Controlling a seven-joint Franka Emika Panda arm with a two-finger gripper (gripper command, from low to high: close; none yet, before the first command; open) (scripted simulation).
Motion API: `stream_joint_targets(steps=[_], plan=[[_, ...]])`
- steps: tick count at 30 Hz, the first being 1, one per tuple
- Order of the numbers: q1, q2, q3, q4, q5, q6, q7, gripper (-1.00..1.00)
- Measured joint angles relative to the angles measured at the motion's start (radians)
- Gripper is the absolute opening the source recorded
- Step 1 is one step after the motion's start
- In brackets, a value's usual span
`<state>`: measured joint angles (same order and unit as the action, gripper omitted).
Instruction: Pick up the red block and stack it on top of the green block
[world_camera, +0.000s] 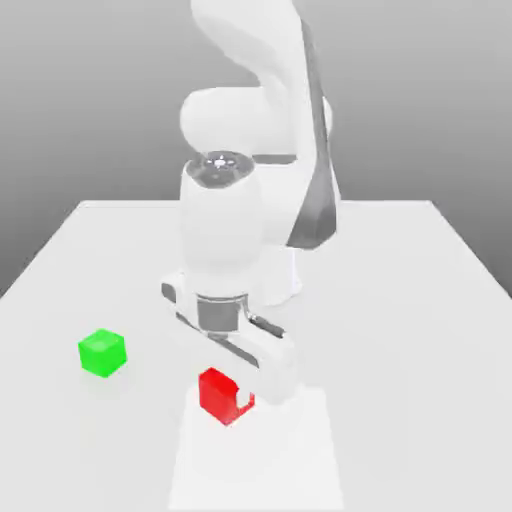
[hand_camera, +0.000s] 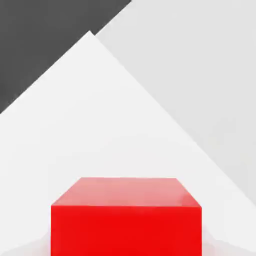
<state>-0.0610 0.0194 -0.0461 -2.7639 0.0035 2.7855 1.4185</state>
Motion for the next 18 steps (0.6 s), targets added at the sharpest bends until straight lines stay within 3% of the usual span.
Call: stream_joint_targets(steps=[8,18], plan=[[-0.131,-0.141,-0.145,-0.05,-0.028,-0.1,-0.473,-1.0],[-0.304,-0.274,-0.368,-0.136,-0.211,-0.136,-1.001,-1.0]])
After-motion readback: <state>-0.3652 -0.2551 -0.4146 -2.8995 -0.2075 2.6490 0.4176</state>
